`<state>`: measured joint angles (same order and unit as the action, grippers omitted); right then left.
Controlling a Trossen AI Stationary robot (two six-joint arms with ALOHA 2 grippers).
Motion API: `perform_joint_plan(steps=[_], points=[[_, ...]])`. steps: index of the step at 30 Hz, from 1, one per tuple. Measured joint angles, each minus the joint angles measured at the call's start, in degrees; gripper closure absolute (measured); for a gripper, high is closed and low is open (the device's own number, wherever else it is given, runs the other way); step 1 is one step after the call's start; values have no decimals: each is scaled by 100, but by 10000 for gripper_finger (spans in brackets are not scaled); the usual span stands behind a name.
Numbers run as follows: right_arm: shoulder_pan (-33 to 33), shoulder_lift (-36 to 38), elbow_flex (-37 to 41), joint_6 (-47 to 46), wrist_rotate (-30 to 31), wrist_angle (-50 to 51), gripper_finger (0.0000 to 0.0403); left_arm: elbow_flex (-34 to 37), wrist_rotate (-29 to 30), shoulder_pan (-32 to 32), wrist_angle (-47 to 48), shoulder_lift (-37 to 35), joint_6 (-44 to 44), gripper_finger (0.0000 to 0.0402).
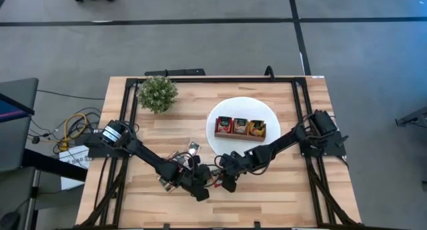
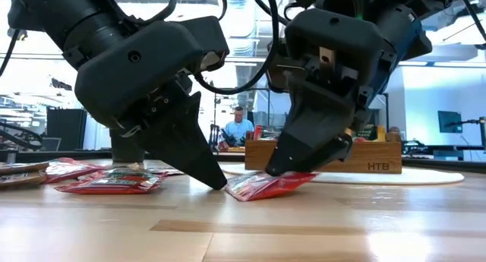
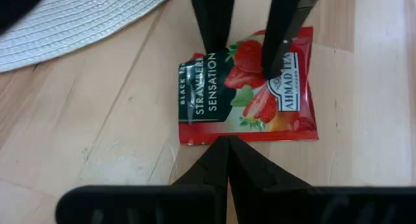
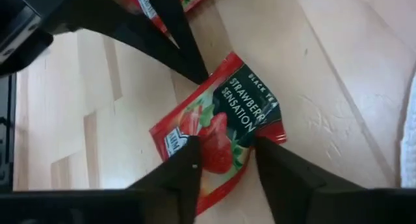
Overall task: Pick & Place Tea
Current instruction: Put the red tea bag into the left section of the wooden organizer
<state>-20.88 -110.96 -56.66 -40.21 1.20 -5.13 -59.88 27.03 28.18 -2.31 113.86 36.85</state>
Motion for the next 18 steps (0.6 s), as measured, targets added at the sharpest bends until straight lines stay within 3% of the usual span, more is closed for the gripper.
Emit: perform_joint_plan(steps=[6, 10, 14, 18], points=[[-34, -2, 0, 256, 20, 18, 377, 2, 4, 33, 45, -64, -3, 402], [-158, 34, 0, 447, 289, 96, 391, 7, 34, 113, 310, -367, -1, 401], [-452, 354, 0, 626, 1257, 653, 399, 3, 863, 301, 789, -614, 228, 401], [-988, 643, 4, 913, 2940, 944, 397, 7, 1356, 407, 852, -660, 333, 385]])
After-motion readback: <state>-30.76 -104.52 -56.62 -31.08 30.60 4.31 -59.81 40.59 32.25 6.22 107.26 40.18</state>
